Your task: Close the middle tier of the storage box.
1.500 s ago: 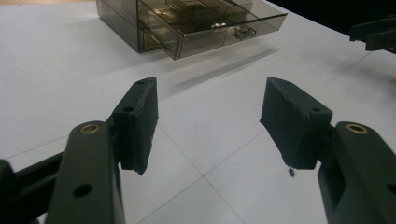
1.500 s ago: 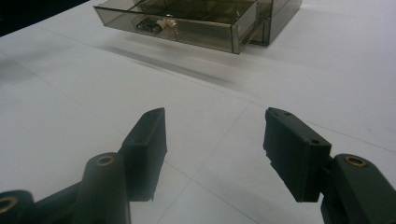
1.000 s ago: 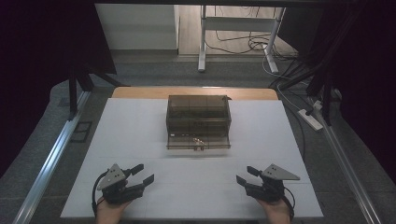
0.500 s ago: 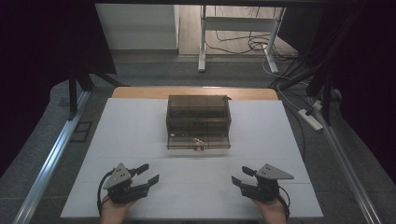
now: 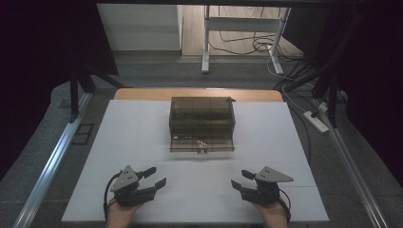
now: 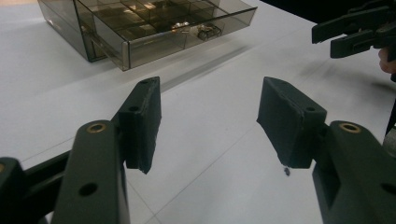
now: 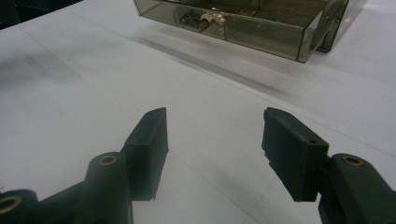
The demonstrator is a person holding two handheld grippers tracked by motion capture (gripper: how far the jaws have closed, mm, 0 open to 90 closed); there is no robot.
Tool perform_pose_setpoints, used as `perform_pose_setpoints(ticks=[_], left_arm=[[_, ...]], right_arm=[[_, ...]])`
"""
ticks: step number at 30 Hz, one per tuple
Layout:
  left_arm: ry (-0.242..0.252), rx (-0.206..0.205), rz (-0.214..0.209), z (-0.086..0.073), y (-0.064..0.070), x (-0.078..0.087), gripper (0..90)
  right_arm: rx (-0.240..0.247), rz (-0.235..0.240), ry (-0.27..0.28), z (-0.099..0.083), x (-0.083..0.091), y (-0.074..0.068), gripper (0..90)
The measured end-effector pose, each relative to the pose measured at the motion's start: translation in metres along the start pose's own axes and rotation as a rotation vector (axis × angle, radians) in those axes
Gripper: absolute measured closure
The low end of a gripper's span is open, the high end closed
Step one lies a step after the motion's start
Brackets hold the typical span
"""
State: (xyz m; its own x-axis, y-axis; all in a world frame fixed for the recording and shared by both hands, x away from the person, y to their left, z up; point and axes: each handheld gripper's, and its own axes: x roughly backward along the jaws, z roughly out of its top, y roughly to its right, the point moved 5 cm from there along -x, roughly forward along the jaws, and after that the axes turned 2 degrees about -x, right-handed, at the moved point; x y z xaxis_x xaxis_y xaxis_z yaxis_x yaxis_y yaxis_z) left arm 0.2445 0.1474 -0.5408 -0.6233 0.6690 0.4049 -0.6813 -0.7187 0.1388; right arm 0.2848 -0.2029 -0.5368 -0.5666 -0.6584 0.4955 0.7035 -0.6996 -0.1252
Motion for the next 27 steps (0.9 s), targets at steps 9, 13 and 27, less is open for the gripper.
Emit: perform_pose_setpoints(ticks=[9, 13, 27], left_arm=[[-0.011, -0.004, -0.012, 0.002, 0.003, -0.005, 42.0], [-0.014, -0.004, -0.015, 0.003, 0.004, -0.007, 42.3], [-0.062, 0.005, -0.033, 0.006, 0.006, -0.016, 47.8]], right_arm=[[0.006, 0.008, -0.019, 0.001, -0.006, -0.003, 40.7], [0.005, 0.012, -0.019, 0.001, -0.008, -0.005, 40.6], [-0.029, 0.053, -0.060, 0.004, -0.018, -0.007, 41.7]])
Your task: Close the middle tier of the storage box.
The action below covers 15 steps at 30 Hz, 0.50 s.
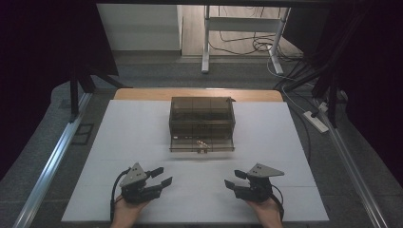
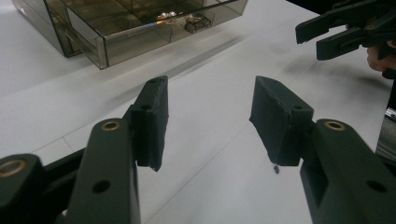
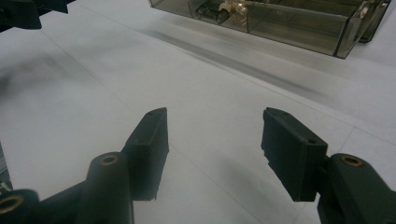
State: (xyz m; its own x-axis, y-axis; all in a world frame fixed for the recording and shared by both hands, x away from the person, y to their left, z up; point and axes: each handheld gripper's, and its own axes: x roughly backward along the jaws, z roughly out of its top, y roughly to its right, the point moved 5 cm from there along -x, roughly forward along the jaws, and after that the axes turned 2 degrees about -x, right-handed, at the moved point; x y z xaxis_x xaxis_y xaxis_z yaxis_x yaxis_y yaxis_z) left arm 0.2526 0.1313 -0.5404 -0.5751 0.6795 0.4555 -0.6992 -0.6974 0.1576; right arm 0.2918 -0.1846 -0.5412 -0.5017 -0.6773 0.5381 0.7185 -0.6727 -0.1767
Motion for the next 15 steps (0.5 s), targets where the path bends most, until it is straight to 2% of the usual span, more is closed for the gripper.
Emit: perform_pose_setpoints(ticks=[8, 15], left_arm=[[-0.036, 0.017, -0.015, 0.0018, -0.0016, -0.0035, 52.0], [-0.063, 0.013, -0.017, 0.0038, -0.0010, -0.0063, 54.9]], right_arm=[[0.004, 0.004, -0.035, 0.0014, -0.0030, -0.0007, 47.7], [0.012, 0.015, -0.066, 0.0020, -0.0063, -0.0031, 55.0]])
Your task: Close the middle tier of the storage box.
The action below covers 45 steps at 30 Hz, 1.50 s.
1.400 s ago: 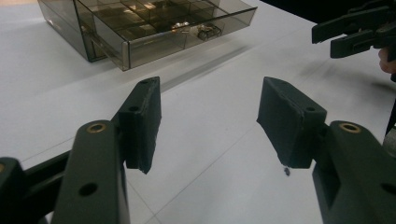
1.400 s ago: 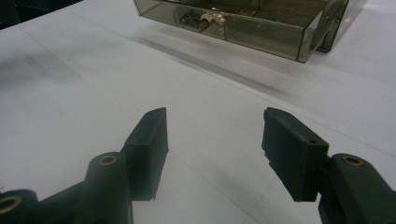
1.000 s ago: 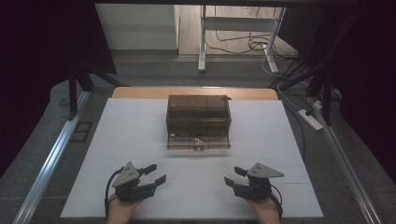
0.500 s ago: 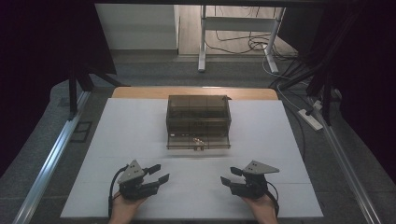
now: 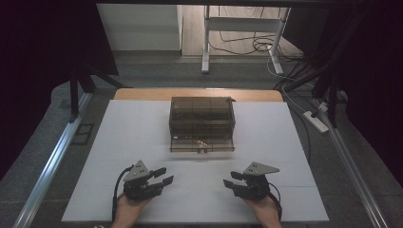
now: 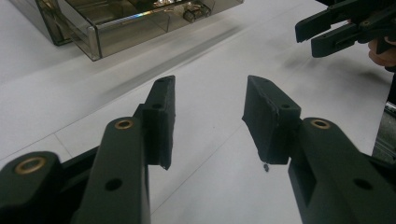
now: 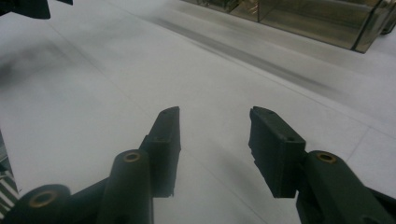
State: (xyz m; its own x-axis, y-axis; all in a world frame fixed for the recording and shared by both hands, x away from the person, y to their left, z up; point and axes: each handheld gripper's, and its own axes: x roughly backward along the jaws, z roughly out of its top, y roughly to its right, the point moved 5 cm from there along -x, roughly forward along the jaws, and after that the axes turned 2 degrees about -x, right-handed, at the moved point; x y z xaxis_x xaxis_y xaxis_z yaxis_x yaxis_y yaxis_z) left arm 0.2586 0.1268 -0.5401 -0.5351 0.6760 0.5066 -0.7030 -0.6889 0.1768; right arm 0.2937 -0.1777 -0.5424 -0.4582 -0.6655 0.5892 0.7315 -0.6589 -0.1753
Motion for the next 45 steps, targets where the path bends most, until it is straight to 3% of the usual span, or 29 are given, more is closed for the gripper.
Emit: perform_pose_setpoints(ticks=[11, 21, 37, 45], left_arm=[[-0.057, -0.036, 0.006, 0.003, 0.002, -0.009, 61.1], [-0.106, -0.026, 0.003, 0.007, 0.000, -0.014, 71.5], [-0.129, -0.003, 0.036, 0.015, -0.011, -0.020, 88.8], [-0.157, -0.020, 0.055, 0.018, -0.016, -0.023, 89.3]], right_arm=[[-0.001, 0.014, -0.038, 0.002, -0.006, -0.001, 66.5], [-0.004, 0.029, -0.075, 0.003, -0.012, 0.000, 73.9], [-0.011, 0.037, -0.085, 0.013, -0.014, 0.007, 88.3], [-0.012, 0.020, -0.090, 0.019, -0.016, 0.012, 89.3]])
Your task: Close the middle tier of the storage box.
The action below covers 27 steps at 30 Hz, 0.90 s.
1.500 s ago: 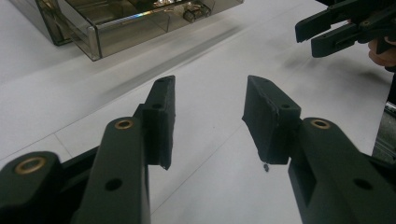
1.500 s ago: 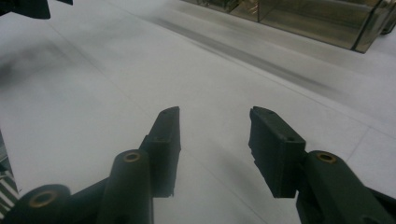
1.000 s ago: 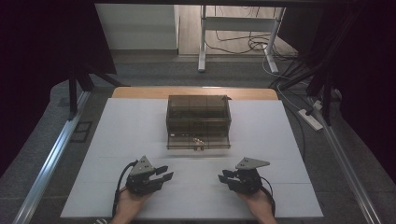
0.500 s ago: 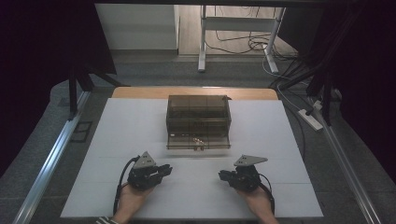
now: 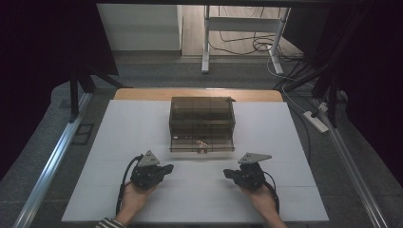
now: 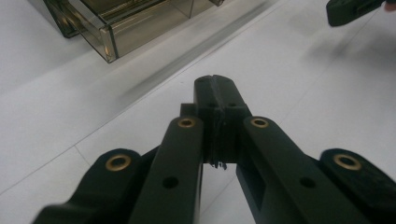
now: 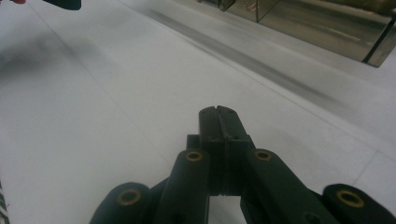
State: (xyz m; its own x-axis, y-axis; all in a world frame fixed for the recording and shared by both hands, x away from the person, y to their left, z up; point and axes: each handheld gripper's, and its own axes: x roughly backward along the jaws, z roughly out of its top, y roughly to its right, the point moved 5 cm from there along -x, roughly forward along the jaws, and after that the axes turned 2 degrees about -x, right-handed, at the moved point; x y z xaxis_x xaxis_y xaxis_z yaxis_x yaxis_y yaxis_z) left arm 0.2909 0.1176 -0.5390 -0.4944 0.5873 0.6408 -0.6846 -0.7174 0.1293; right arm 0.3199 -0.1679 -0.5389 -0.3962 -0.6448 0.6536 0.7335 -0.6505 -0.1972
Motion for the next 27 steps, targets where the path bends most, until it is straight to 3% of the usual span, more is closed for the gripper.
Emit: perform_pose_setpoints(ticks=[14, 27], left_arm=[[-0.023, 0.048, 0.013, 0.011, -0.017, -0.011, 89.3], [-0.040, 0.065, 0.033, 0.018, -0.026, -0.022, 89.3]], right_arm=[[-0.032, -0.052, 0.015, 0.021, -0.006, 0.021, 89.3], [-0.053, -0.089, 0.009, 0.031, -0.006, 0.036, 89.2]])
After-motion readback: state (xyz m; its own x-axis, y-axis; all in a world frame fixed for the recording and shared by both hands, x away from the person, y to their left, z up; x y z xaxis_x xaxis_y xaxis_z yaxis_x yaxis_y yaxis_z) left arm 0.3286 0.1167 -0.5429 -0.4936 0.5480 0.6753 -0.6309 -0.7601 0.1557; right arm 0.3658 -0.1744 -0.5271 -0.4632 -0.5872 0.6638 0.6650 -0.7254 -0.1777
